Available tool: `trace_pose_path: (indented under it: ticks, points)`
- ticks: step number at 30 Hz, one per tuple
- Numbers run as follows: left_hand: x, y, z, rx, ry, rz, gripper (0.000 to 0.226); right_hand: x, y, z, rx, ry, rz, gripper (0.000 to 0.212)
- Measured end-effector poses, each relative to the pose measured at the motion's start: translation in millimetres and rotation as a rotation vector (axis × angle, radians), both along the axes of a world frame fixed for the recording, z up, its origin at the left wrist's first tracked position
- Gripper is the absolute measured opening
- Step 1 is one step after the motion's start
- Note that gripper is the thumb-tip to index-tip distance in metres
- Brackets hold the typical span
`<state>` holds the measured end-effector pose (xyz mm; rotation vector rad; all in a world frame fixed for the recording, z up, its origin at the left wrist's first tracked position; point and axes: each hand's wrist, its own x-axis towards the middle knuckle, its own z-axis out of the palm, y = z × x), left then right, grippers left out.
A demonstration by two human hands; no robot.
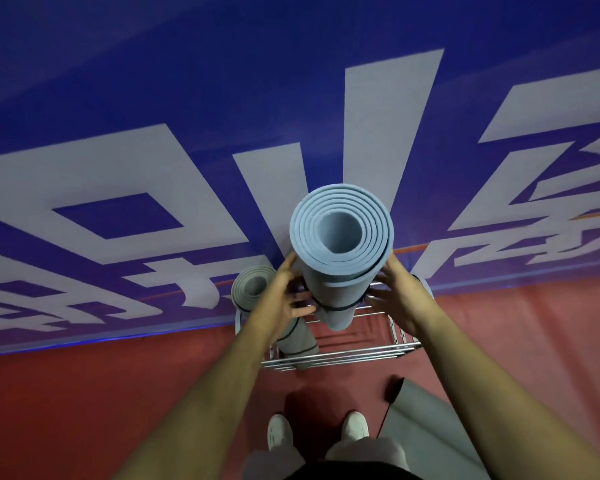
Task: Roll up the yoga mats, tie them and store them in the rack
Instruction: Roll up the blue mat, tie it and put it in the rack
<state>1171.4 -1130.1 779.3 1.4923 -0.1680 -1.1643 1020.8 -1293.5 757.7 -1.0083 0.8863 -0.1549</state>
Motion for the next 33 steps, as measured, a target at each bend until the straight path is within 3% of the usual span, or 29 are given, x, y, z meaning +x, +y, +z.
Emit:
trace_pose_path:
  ticks: [4, 6, 11, 15, 16, 20, 25, 33]
  points:
    - [-7.0, -1.8, 6.0, 0.012, -0.03, -0.07, 0.047, -7.1, -2.9, 18.8, -0.037, -0.005, 0.062, 0.048]
    - [-8.6, -0.4, 2.0, 0.024, -0.018, -0.085, 0.043, -11.7, -1.7, 22.1, -0.041, 0.006, 0.075, 0.048]
    - [-8.5, 1.5, -12.3, 0.062, 0.001, -0.085, 0.062, -10.7, 7.5, 14.1, -0.019, 0.061, 0.069, 0.057]
    - [-14.5, 0.4, -28.3, 0.06, 0.058, -0.006, 0.104, -10.2, 14.6, -1.1, 0.0, 0.057, 0.078, 0.051]
    - [-17.3, -0.8, -28.3, 0.049, 0.07, 0.021, 0.104, -10.4, 15.5, -3.4, -0.003, 0.067, 0.084, 0.05]
    - [-24.5, -3.3, -32.0, 0.0, 0.12, 0.113, 0.062, -12.1, 19.5, -11.9, 0.041, 0.077, 0.072, 0.052]
    - [-22.8, -1.6, -48.2, 0.001, 0.103, 0.129, 0.087, -8.4, 19.1, -26.1, 0.146, 0.022, -0.006, 0.07]
    - [-15.3, 2.3, -81.2, 0.127, 0.046, 0.05, 0.044, 9.4, 26.0, -54.1, 0.001, 0.129, 0.08, 0.047]
